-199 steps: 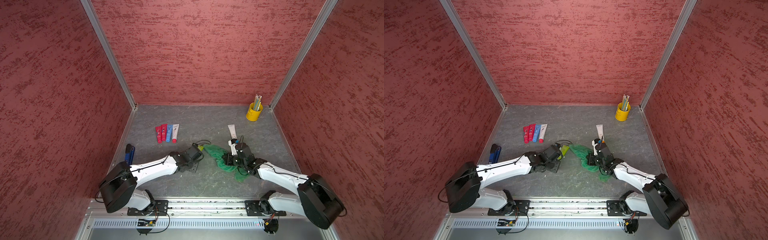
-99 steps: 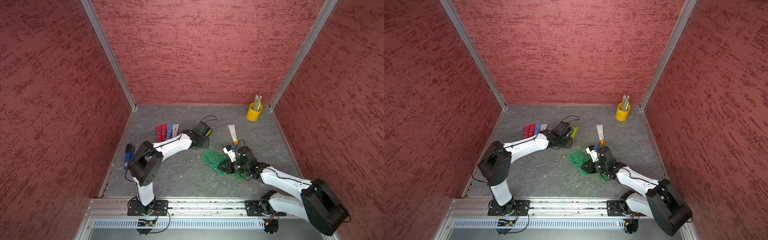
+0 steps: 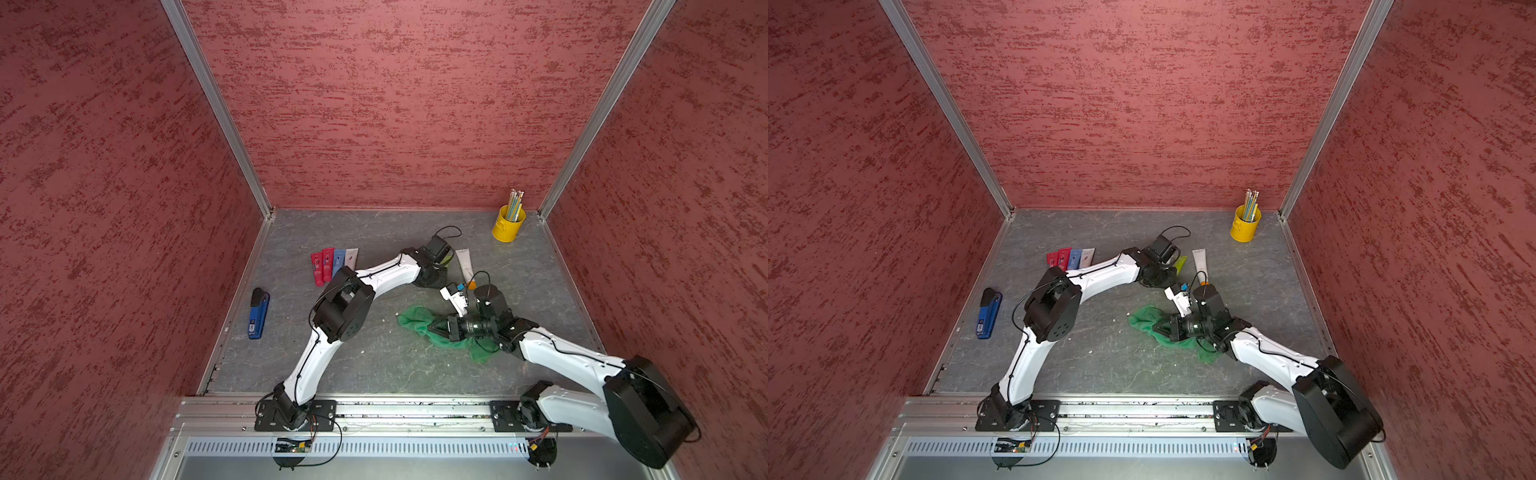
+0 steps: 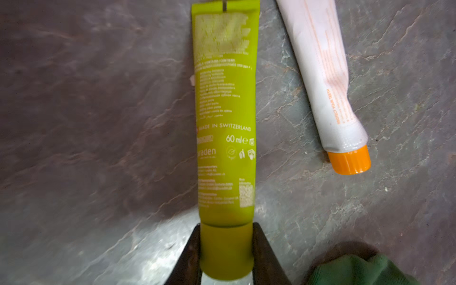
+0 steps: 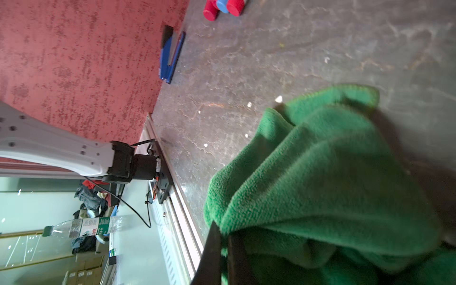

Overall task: Wipe the surface of the toothpaste tube
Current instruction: Place the toothpaste at the center of the board.

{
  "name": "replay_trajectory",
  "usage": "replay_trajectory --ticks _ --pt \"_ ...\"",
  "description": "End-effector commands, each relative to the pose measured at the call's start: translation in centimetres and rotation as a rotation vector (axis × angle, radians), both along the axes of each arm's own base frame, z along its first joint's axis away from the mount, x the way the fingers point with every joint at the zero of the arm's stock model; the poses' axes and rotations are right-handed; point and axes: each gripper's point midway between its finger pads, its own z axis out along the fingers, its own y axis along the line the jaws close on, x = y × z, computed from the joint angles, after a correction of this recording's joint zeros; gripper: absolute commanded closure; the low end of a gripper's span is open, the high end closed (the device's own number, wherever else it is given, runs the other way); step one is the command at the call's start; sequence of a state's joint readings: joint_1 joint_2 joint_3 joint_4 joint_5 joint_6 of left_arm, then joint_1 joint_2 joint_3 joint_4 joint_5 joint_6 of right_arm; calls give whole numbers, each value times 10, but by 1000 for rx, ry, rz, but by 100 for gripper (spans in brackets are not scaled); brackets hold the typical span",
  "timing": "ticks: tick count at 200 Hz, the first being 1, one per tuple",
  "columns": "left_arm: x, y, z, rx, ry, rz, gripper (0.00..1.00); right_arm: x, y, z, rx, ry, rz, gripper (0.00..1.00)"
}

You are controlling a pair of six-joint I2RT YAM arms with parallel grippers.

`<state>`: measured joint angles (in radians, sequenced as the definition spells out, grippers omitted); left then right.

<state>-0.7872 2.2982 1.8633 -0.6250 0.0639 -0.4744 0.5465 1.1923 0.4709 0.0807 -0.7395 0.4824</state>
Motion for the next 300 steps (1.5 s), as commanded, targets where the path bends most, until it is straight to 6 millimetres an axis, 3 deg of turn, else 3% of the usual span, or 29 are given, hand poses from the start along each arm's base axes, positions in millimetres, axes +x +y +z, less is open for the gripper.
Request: replay_trajectory --ticks 1,53,96,129,181,237,300 --pt "0 -13 -4 -12 26 -3 85 2 13 26 69 -80 68 100" --pt "2 -29 -21 -31 51 -26 55 -3 16 27 78 -85 88 100" --pt "9 -27 3 -100 -29 -28 40 -2 20 21 71 -78 93 100" --pt "28 -24 5 -162 -26 -28 38 -2 21 17 63 -69 96 100" --pt "44 -36 11 -280 -13 -63 38 -1 22 12 55 -57 98 100" --pt "39 -53 9 -332 11 -111 39 -2 23 13 57 -63 102 100" --pt "39 -58 5 -350 20 -114 39 -4 23 14 61 -61 104 100"
